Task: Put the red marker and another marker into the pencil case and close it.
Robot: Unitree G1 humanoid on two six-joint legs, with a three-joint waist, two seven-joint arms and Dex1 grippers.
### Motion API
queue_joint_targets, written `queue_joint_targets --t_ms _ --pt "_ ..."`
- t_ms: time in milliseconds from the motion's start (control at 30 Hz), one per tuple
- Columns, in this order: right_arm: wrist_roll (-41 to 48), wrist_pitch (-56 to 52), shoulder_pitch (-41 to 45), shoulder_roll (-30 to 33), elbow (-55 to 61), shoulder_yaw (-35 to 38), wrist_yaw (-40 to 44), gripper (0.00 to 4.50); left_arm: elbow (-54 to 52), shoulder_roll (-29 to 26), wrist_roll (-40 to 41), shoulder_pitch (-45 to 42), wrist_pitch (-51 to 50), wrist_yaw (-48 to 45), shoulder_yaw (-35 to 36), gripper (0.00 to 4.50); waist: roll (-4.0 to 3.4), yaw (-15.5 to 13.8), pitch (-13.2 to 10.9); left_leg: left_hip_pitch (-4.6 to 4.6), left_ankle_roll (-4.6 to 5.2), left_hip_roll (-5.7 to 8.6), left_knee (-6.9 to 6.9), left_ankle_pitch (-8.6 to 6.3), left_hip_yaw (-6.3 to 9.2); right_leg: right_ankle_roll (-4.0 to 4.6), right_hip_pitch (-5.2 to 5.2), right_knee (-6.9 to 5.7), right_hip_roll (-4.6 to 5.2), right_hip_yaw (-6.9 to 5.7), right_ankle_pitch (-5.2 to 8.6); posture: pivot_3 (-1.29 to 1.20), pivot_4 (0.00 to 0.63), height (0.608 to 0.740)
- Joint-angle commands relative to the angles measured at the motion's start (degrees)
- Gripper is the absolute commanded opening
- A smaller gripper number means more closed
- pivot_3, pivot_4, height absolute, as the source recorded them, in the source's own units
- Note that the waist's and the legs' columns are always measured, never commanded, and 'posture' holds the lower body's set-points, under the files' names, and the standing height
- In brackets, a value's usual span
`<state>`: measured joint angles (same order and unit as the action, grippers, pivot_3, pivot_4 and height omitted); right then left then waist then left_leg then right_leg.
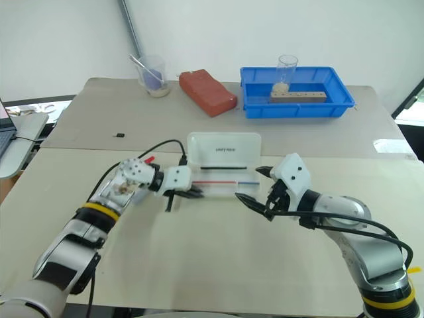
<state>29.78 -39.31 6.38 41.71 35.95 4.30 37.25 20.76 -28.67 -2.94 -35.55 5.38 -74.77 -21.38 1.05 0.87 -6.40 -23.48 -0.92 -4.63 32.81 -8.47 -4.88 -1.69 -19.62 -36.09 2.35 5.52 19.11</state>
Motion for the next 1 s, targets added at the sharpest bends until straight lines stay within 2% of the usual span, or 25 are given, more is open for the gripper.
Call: queue_joint_targets --t_ms 33,200,367,700,1000 --pt "1.55 -0.18 0.20 1.18 2.24 2.69 0.82 4.50 -12.81 -2.47 2.75 3.65 -5.57 -0.97 1.08 0.07 -0.01 -0.09 0.00 0.03 0.00 0.00 0.01 0.00 0.00 0.00 0.02 -0.01 0.00 0.00 0.00 0.00 0.150 0.740" --pt "2.32 -0.60 0.23 1.36 2.28 2.24 1.31 4.50 -22.21 -3.89 3.43 9.21 -11.71 0.93 1.16 0.07 0.00 -0.30 0.00 0.16 0.01 0.00 0.06 0.01 0.01 0.01 0.23 0.03 0.04 -0.04 0.01 0.00 0.150 0.740" --pt "3.35 -1.36 0.49 1.59 2.37 2.22 2.07 4.50 -25.32 -3.87 3.32 11.82 -13.73 3.20 0.84 0.07 0.00 -0.12 0.00 0.17 0.03 0.00 0.06 0.00 0.02 0.03 0.24 0.02 0.04 -0.04 0.02 0.00 0.150 0.740" --pt "4.45 -2.16 -1.75 4.88 3.85 2.82 4.74 4.50 -24.75 -4.29 2.23 12.28 -13.14 4.98 -0.55 0.07 0.01 -0.14 -0.01 0.17 0.04 0.00 0.05 0.00 0.05 0.04 0.24 0.04 0.04 -0.04 0.03 0.00 0.150 0.740" --pt "5.09 -2.48 -1.78 4.92 4.09 2.76 4.01 4.50 -23.03 -5.40 1.40 11.84 -9.43 4.30 -1.88 0.07 0.02 -0.19 -0.01 0.17 0.04 0.00 0.05 0.00 0.05 0.04 0.24 0.04 0.05 -0.04 0.03 0.00 0.150 0.740"
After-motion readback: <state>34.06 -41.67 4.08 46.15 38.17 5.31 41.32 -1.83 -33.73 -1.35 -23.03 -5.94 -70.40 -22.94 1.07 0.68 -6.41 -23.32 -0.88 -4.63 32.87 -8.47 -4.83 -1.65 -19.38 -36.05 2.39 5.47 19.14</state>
